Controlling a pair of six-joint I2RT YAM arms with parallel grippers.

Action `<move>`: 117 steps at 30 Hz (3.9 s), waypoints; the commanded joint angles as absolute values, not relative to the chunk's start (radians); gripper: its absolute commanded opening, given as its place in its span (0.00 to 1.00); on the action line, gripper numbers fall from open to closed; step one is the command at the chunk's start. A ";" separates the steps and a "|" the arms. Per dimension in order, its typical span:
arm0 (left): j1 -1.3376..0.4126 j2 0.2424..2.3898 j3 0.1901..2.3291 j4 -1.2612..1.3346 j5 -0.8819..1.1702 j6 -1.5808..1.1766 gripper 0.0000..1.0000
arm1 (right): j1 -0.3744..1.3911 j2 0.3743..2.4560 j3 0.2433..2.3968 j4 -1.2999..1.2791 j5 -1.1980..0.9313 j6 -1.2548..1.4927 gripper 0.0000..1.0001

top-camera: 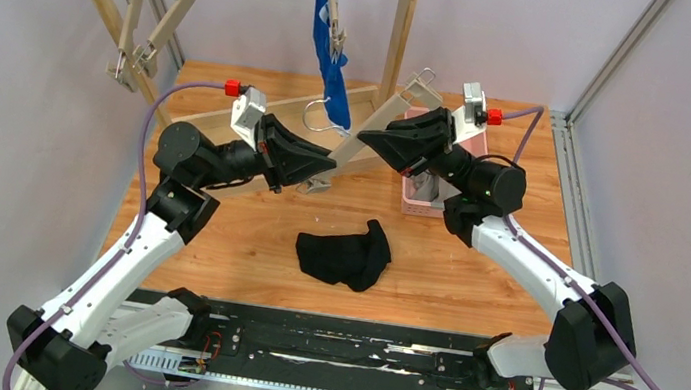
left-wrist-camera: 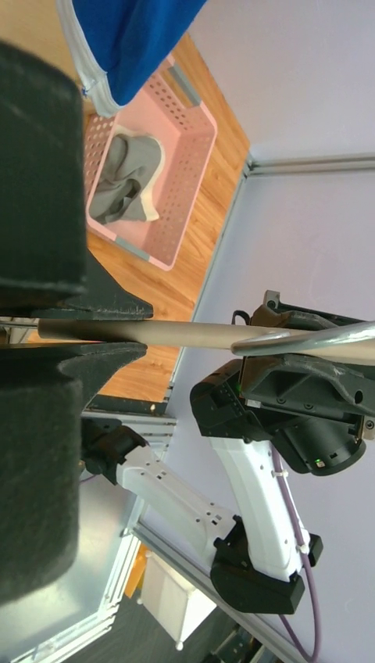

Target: Remove the underwear clipped to the hanger

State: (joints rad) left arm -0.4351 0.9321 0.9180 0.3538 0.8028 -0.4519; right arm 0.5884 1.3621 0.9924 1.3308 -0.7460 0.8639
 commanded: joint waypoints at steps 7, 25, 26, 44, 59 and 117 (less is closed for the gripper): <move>-0.451 0.950 0.917 0.376 0.800 -0.452 0.00 | 0.606 1.373 1.026 1.384 -0.704 0.847 0.01; -0.451 0.783 1.106 -0.303 0.512 -0.153 0.00 | 0.607 1.247 0.948 0.937 -0.712 0.577 0.68; -0.451 0.774 1.141 -0.410 0.433 -0.115 0.00 | 0.609 1.222 0.939 0.838 -0.688 0.489 0.68; -0.450 0.730 1.325 -1.003 -0.191 -0.027 0.00 | 0.937 1.277 0.805 -0.074 0.071 0.011 0.68; -0.450 0.940 1.408 -0.855 -0.283 0.027 0.00 | 0.975 1.484 0.730 0.033 -0.064 0.165 0.38; -0.084 1.486 2.095 -0.805 0.108 -0.034 0.00 | 0.348 1.584 1.169 0.071 0.162 -0.019 0.01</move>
